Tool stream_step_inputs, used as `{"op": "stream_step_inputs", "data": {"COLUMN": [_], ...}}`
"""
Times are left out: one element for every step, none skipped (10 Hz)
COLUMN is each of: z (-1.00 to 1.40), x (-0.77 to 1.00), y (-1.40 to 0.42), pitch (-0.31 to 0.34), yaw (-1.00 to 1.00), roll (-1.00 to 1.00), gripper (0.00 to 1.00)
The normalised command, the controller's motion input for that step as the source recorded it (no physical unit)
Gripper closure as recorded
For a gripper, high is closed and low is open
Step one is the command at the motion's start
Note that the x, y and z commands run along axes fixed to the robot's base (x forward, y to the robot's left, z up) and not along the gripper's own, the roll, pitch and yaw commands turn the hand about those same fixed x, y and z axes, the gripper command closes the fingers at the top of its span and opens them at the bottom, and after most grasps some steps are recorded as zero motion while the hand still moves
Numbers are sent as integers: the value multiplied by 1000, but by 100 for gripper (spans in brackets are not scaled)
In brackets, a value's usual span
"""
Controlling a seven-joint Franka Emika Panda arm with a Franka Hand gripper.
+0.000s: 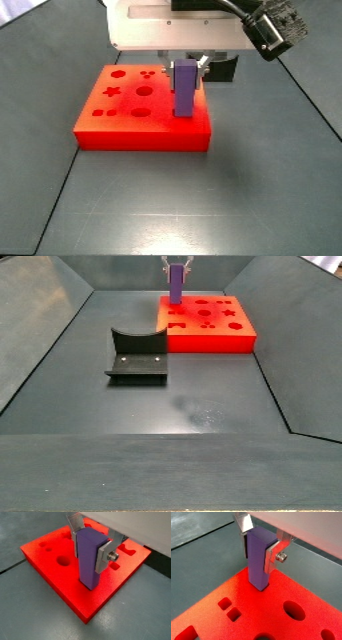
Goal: Pick up the rectangle object. Move up. Place the rectangle object on the fixture. Regrasp the rectangle object. Move to above the board. Insert the rectangle object.
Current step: Insert the rectangle object.
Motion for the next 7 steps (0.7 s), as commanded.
{"op": "stream_step_inputs", "data": {"z": [-194, -286, -514, -731, -629, -437, -391], "x": [40, -97, -49, 0, 0, 0, -186], "y": [46, 0, 0, -9, 0, 0, 0], "pitch": [0, -53, -59, -144, -89, -89, -350], "yaw": [0, 0, 0, 0, -14, -11, 9], "roll": [0, -44, -81, -33, -26, -47, -61], "gripper": [100, 100, 100, 100, 100, 100, 100]}}
